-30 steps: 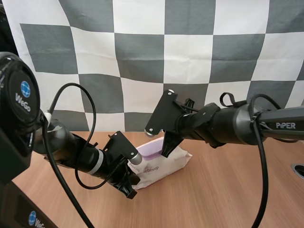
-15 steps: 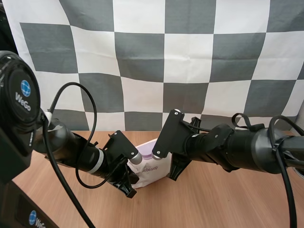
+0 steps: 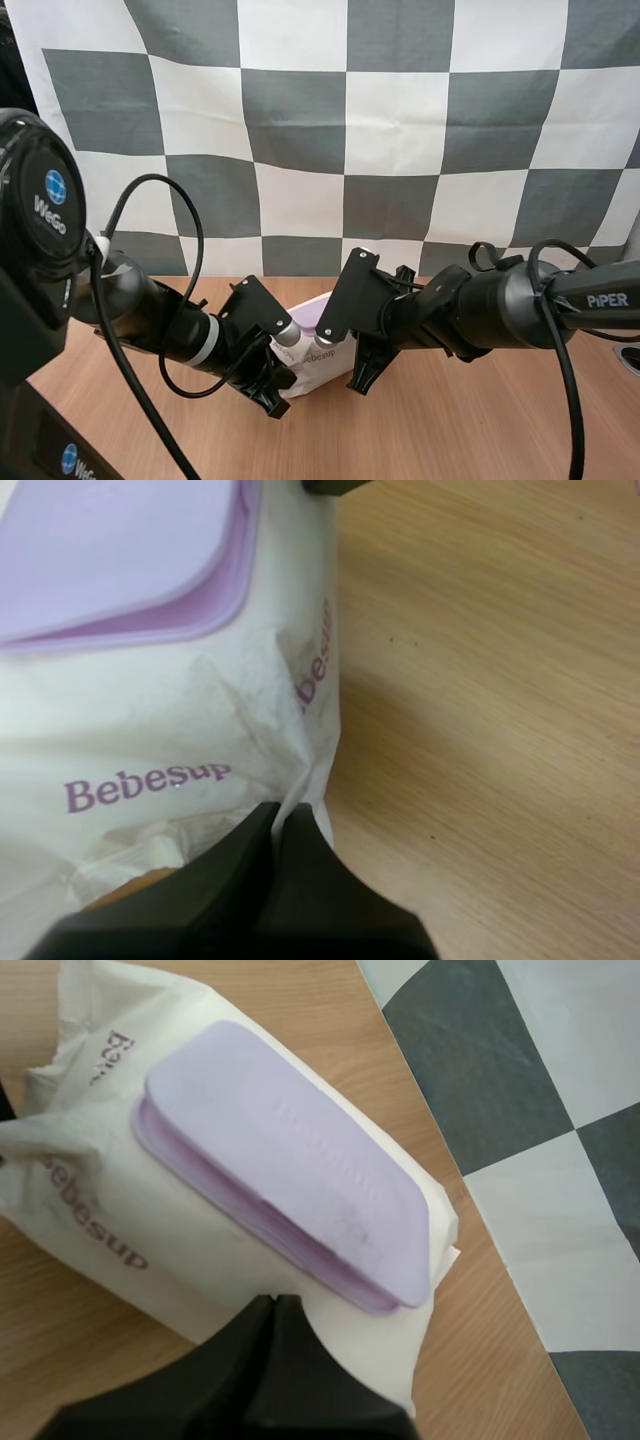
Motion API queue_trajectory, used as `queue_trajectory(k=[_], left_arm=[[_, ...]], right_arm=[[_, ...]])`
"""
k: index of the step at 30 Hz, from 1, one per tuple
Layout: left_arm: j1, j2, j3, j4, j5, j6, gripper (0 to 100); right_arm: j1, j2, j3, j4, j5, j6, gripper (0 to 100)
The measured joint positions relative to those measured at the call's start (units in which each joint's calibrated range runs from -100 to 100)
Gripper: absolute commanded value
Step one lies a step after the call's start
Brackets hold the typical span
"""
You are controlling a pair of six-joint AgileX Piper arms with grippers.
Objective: Open the wet wipes lid
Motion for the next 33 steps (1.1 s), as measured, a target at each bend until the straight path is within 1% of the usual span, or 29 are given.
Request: queue_trajectory(k=[4,9,12,18,24,29,33], left_arm=[[0.0,0.0,0.0,-0.1,0.0,0.0,0],[0.0,0.0,0.0,-0.21,0.0,0.0,0],[0.0,0.0,0.0,-0.21,0.0,0.0,0],[0.0,0.0,0.0,-0.21,0.0,0.0,0],[0.0,0.0,0.0,-0.21,0.0,0.0,0],[0.0,0.0,0.0,-0.21,0.0,0.0,0],[0.0,0.0,0.0,-0.21,0.0,0.0,0]], right_arm=[[0.0,0.41,-2.13,0.0,0.33,0.0,0],[0.0,0.82,-5.19,2.15,2.98,0.0,0],[0.0,2.07,-5.37,2.36,4.0,0.0,0],[0.0,5.58,-6.95,2.22,-1.66,0.0,0],[0.0,7.49,-12.29,4.22,-1.43,0.0,0],[0.0,10.21,-17.3,4.32,2.61,0.0,0],[0.0,13.45,-20.8,4.32,2.85,0.0,0]])
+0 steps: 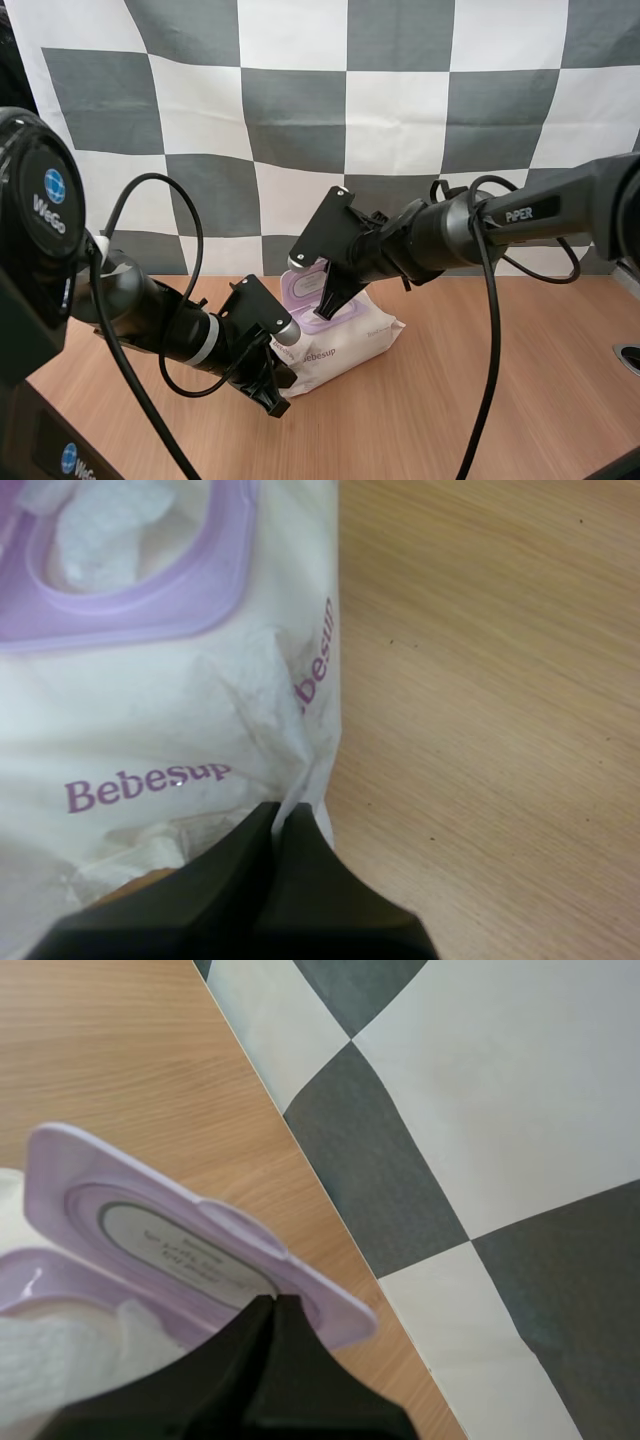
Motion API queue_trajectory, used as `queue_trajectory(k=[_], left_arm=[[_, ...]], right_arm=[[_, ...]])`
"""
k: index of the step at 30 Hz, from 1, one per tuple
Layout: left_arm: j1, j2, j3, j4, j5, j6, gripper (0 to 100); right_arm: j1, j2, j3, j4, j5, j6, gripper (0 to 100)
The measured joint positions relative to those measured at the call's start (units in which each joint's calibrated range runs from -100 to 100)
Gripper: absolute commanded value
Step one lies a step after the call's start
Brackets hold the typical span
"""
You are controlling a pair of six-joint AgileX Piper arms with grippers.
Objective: Open the wet wipes lid
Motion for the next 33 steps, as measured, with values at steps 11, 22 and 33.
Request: queue_trajectory(k=[11,22,33], left_arm=[[0.0,0.0,0.0,0.0,0.0,0.0,0],[0.0,0.0,0.0,0.0,0.0,0.0,0],[0.0,0.0,0.0,0.0,0.0,0.0,0]], right_arm=[[0.0,8.37,-5.08,0.0,0.37,0.0,0],[0.19,8.63,-5.35,0.0,1.61,0.0,0],[0.19,12.79,-8.66,0.95,0.42,0.0,0]])
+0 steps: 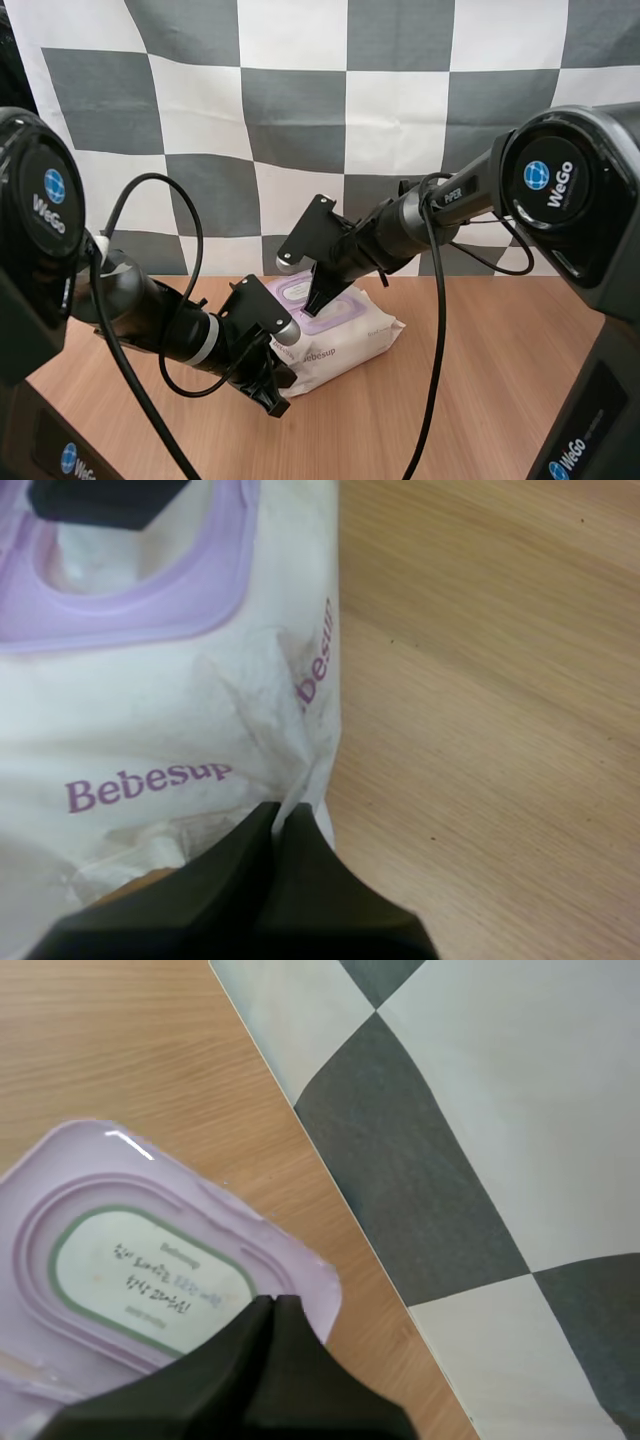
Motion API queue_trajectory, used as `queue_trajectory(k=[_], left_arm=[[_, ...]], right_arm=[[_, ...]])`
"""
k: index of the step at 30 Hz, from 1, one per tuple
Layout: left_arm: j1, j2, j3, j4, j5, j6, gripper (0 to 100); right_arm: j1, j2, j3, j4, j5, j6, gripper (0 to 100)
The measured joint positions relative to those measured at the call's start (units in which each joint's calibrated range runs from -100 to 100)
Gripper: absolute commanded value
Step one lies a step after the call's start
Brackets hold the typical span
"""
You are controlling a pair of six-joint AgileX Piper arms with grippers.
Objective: Open the wet wipes lid
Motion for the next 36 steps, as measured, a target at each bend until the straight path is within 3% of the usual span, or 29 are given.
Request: queue_trajectory(k=[5,6,7,9,10,12,14,17,19,22,28,36], left_arm=[[0.0,0.0,0.0,0.0,-2.27,0.0,3],[0.0,-0.11,0.0,0.0,-2.28,0.0,7],[0.0,-0.11,0.0,0.0,-2.48,0.0,17],[0.0,-0.11,0.0,-0.13,-3.87,0.0,31],[0.0,-0.11,0.0,-0.13,-4.29,0.0,40],[0.0,-0.37,-0.16,-0.22,-5.64,0.0,56],[0.0,-1.25,-0.16,-0.22,-8.1,0.0,63],[0.0,-4.97,-0.16,-0.22,-15.52,0.0,59],[0.0,-6.57,-0.16,-0.22,-19.3,0.0,44],[0.0,-15.44,-0.16,0.0,-30.49,-2.39,0],[0.0,-31.71,-0.16,-0.07,-32.09,-13.82,0],[0.0,-38.46,-0.16,-0.99,-32.09,-18.34,0]], right_arm=[[0.0,0.0,0.0,1.01,-1.78,0.0,0],[0.0,0.0,0.0,1.01,-1.78,0.0,0],[0.0,0.0,0.0,1.01,-1.78,0.0,2],[0.0,0.0,0.0,1.13,-1.78,0.0,21],[0.0,0.0,0.0,1.24,-1.78,0.0,38],[0.0,0.0,0.0,2.37,-2.26,0.0,55],[0.0,-0.28,0.0,6.53,-5.01,0.0,54],[0.0,-0.59,0.0,7.64,-6.57,0.0,28],[0.0,-1.39,0.12,9.2,-8.91,0.0,0],[0.0,-8.44,0.12,18.05,-23.6,-0.02,0],[0.0,-22.01,3.76,27.73,-37.15,-0.02,0],[0.0,-29.41,8.48,32.05,-37.18,-0.02,0]])
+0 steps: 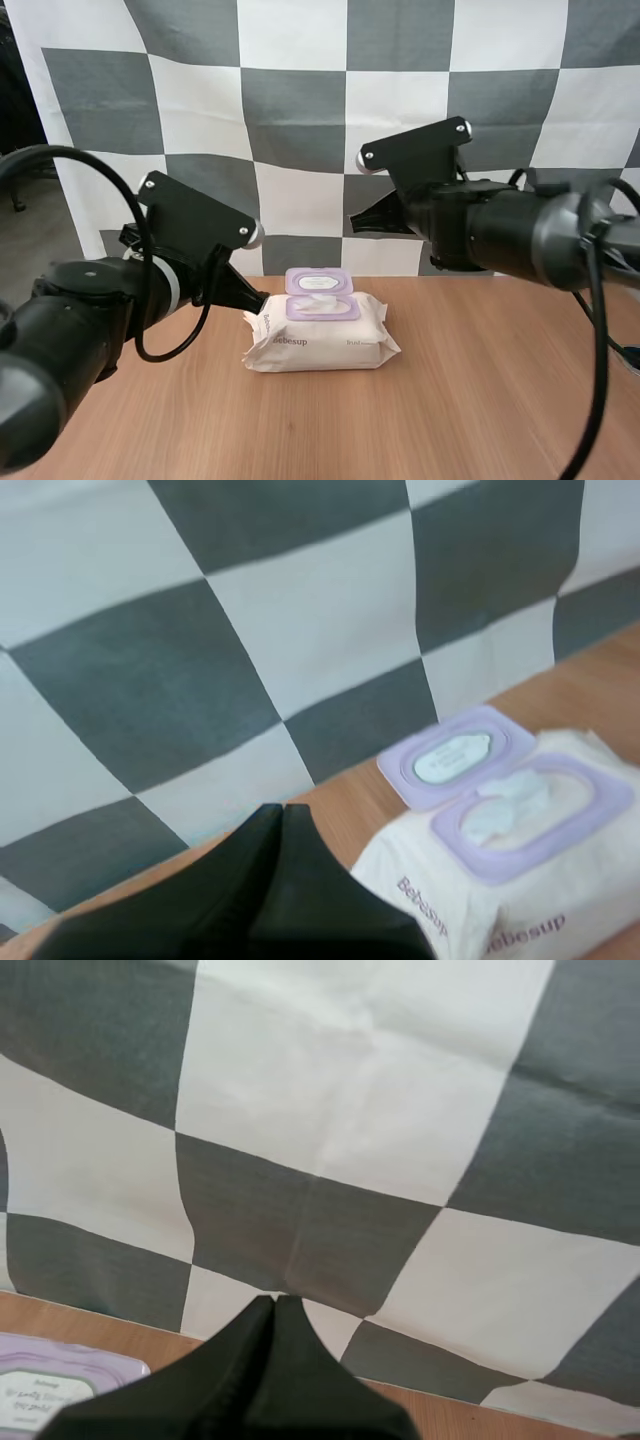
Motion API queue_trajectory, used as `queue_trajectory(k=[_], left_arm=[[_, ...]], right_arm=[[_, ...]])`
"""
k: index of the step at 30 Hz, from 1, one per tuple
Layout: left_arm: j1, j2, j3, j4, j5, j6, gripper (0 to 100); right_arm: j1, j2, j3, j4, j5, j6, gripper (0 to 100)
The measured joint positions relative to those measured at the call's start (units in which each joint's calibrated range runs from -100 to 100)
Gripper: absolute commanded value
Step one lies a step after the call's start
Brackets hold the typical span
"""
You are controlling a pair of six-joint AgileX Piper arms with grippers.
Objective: Open the wet wipes lid
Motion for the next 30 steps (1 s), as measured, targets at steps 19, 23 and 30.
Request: queue_trajectory(k=[19,23,30], left_arm=[[-1.28,-37.41,17.48,-4.14,-48.0,-10.06,0],[-2.37,-42.03,20.43,-4.14,-54.0,-10.06,0],[-3.55,-49.57,20.79,-10.51,-53.55,-14.11,0]], right_arm=[[0.0,-45.24,24.63,4.93,-41.92,0.0,0],[0.0,-49.24,24.63,7.72,-42.11,0.0,0],[0.0,-51.71,28.38,10.72,-30.78,0.0,0]])
